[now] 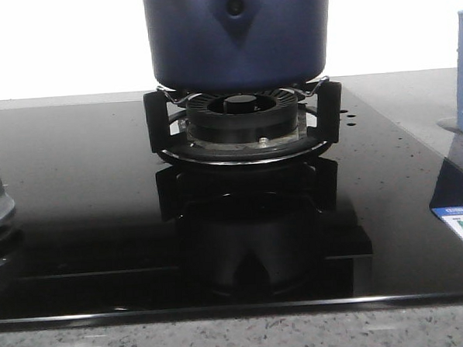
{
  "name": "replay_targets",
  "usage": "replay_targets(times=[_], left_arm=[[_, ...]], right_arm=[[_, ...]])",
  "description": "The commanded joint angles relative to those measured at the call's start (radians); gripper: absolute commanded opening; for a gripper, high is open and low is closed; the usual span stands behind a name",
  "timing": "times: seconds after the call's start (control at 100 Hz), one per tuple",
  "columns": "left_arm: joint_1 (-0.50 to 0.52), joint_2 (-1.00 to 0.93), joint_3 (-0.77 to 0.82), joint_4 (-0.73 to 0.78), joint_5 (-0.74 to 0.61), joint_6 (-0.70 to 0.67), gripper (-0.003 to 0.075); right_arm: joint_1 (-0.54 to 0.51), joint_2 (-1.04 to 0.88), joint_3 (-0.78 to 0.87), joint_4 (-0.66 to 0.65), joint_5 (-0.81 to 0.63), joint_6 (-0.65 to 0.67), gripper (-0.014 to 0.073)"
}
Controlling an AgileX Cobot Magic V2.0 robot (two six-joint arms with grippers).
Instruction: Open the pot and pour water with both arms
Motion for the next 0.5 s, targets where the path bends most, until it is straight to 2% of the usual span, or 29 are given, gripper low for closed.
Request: replay_targets(times=[0.0,0.28,0.36,0.49], left_arm=[[0.002,-0.015,-0.034,-0.088,0.0,-0.002,0.0294],[0.002,-0.015,-0.034,-0.088,0.0,-0.002,0.0294],[0.002,-0.015,-0.034,-0.088,0.0,-0.002,0.0294],[0.002,-0.015,-0.034,-0.088,0.0,-0.002,0.0294]], right_arm=[[-0.008,0.011,-0.038,-0.035,-0.096,-0.014,0.003],[-0.013,0.011,-0.038,-0.118,-0.141,-0.012,0.0407],[-0.042,0.025,-0.038,-0.121,-0.133,0.027,0.0419],[-0.149,0.075,-0.038,-0.155,-0.12,0.081,0.0419]])
